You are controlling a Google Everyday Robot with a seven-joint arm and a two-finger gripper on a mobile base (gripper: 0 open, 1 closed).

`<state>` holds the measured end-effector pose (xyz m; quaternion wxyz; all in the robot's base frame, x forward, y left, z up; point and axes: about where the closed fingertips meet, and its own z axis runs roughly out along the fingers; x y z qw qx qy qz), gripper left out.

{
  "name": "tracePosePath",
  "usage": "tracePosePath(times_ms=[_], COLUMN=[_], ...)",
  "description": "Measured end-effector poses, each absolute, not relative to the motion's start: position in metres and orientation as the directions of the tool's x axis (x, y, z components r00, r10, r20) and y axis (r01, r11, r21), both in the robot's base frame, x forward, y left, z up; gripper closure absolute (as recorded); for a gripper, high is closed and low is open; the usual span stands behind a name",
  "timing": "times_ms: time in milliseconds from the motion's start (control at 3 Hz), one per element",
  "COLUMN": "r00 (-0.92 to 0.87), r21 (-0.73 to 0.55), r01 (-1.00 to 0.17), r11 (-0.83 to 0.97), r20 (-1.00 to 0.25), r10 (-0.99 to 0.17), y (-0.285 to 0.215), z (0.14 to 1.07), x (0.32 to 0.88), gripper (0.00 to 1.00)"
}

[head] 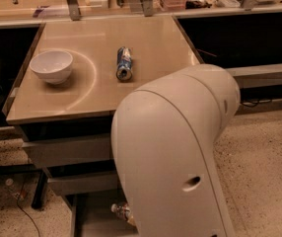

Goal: Pick water bottle from bottom drawer and place on counter

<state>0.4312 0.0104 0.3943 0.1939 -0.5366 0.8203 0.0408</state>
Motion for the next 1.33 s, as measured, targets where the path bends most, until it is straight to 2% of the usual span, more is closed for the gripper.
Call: tracePosePath(times_ms=[333,1000,1333], r00=[-0.401,-0.441,-0.522], r21=[-0.135,-0.131,-0.145], r01=[-0.881,-0.856,-0.792], r11=[0.453,0.500,0.594], r20=[-0.295,-0.318,-0.343], r10=[-0.867,-0.839,-0.781], y=[-0.029,-0.043,-0.081], z=[0.397,0.410,0.440], x=[0.405,0.404,0.395], gripper=[1.00,1.00,1.00])
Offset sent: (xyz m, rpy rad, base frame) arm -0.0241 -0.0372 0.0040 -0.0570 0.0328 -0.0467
